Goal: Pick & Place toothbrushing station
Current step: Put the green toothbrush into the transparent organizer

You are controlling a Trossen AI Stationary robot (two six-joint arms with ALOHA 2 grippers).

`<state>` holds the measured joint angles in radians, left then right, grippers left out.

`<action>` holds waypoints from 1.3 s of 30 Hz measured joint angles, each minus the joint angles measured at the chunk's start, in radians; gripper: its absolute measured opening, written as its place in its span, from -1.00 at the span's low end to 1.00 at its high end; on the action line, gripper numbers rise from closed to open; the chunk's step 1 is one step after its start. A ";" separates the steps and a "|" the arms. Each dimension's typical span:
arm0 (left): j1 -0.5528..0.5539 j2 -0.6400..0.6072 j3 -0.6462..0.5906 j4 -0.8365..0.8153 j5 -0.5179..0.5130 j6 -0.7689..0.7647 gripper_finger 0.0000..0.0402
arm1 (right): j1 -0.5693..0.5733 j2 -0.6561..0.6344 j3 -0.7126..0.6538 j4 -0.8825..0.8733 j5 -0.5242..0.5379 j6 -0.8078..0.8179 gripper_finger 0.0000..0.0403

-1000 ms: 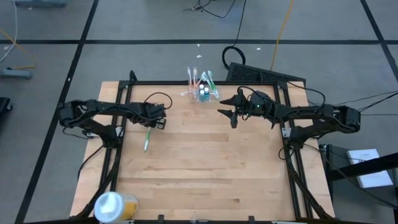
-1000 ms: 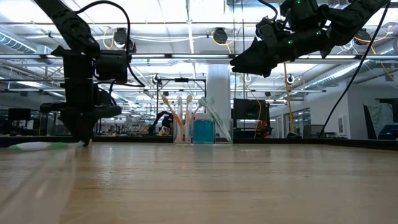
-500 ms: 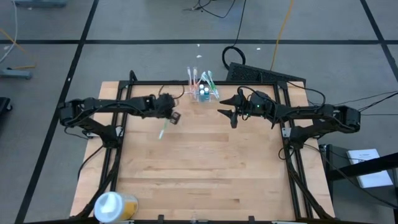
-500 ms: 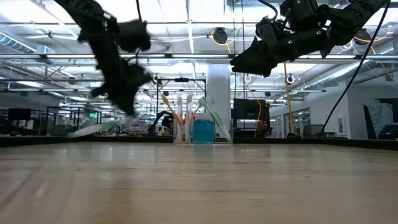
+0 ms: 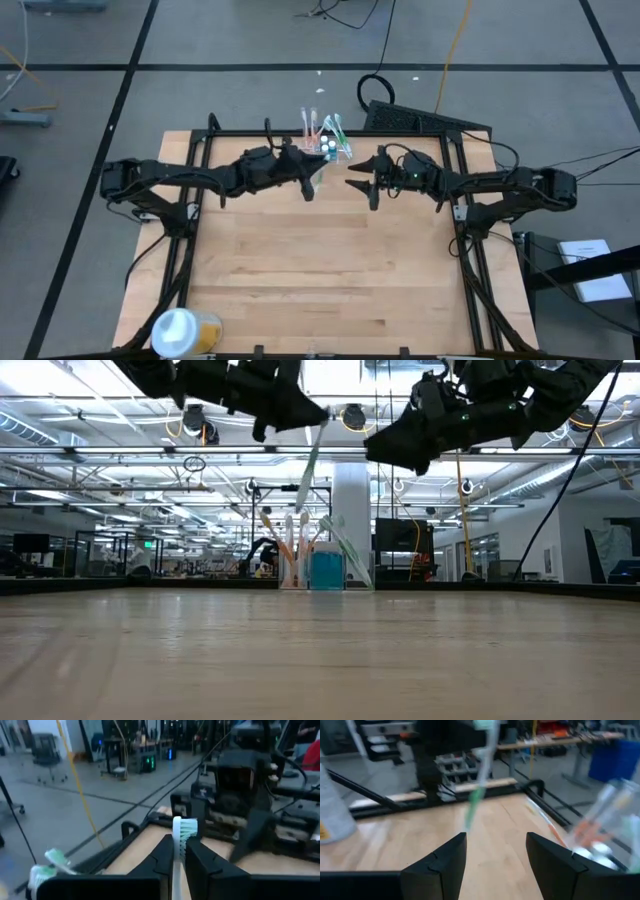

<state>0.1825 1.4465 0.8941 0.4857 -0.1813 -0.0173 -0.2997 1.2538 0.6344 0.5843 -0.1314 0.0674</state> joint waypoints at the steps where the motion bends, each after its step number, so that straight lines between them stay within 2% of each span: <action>1: -0.004 0.010 0.000 0.028 -0.001 0.008 -0.86 | 0.013 0.013 0.001 0.029 0.000 0.000 -0.03; 4: -0.016 0.049 0.000 0.101 0.004 0.014 -0.87 | 0.039 0.067 0.000 0.131 0.000 0.000 -0.03; 10: -0.041 0.106 0.000 0.177 0.090 0.014 -0.80 | 0.044 0.178 0.004 0.309 0.001 0.040 -0.03; 16: -0.058 0.123 0.000 0.189 0.095 0.039 -0.86 | 0.045 0.250 0.042 0.352 -0.029 0.052 -0.03; 20: -0.057 0.122 0.000 0.188 0.095 0.040 -0.86 | 0.047 0.251 0.049 0.349 -0.029 0.052 -0.06; 26: -0.056 0.122 0.000 0.182 0.080 0.047 -0.77 | 0.047 0.242 0.049 0.348 -0.056 0.053 -0.37; 34: -0.053 0.122 0.000 0.176 0.079 0.047 -0.85 | 0.046 0.242 0.049 0.358 -0.082 0.046 -0.89; 36: -0.054 0.122 0.000 0.176 0.077 0.050 -0.84 | 0.045 0.247 0.049 0.369 -0.103 0.045 -0.95; 39: -0.054 0.121 0.000 0.177 0.078 0.049 -0.78 | 0.047 0.249 0.049 0.374 -0.101 0.044 -0.93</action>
<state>0.1287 1.5677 0.8940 0.6624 -0.1028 0.0319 -0.2529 1.5028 0.6830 0.9583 -0.2327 0.1114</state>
